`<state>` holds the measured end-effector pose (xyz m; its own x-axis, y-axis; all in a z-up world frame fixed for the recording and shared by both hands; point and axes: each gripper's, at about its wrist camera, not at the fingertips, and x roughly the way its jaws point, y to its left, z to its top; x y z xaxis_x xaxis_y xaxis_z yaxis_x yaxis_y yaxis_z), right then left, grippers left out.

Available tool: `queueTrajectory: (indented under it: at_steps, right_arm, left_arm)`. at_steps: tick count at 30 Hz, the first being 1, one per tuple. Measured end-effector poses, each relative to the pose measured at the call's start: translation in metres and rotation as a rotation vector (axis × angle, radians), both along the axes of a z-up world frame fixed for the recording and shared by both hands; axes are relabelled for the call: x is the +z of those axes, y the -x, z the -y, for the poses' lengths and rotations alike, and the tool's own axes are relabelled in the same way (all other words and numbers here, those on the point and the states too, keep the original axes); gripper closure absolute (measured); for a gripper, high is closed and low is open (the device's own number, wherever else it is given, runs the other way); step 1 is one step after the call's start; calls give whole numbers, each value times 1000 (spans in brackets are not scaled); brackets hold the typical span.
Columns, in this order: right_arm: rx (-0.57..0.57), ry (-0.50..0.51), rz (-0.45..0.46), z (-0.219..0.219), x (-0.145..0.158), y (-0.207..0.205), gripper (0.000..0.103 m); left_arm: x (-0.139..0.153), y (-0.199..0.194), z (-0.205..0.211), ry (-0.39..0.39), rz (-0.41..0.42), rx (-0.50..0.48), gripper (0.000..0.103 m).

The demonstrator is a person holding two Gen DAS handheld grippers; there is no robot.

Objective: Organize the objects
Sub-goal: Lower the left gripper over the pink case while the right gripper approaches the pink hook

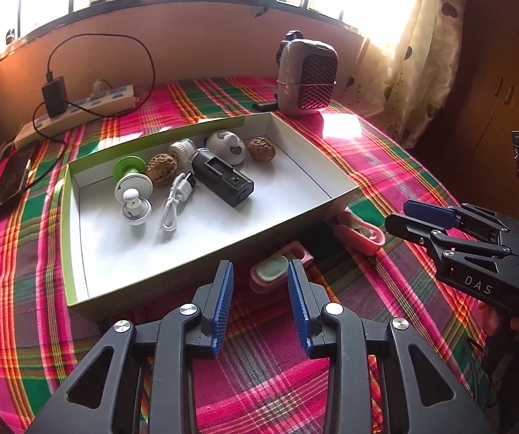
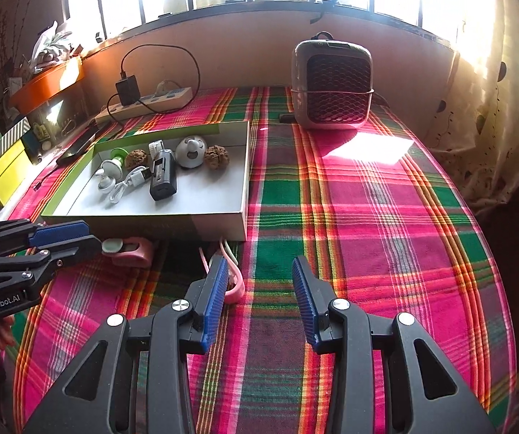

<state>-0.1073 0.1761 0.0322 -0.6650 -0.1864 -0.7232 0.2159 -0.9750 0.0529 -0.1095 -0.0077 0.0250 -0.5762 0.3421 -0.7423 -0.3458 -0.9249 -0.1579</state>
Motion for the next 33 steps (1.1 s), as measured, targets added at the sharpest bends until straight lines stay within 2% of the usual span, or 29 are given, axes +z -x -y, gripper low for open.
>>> queueTrajectory:
  at_steps: [10, 20, 24, 33]
  right_arm:
    - [44, 31, 32, 3, -10, 2, 60]
    - [68, 42, 49, 1, -15, 3, 60]
    - [97, 44, 65, 3, -18, 5, 60]
    - [133, 5, 79, 10, -24, 11, 60]
  left_arm:
    - [-7, 4, -12, 11, 30, -22, 71]
    - [-7, -8, -32, 24, 33, -110, 71]
    - [-9, -4, -34, 57, 32, -68, 71]
    - [-14, 5, -40, 87, 46, -47, 71]
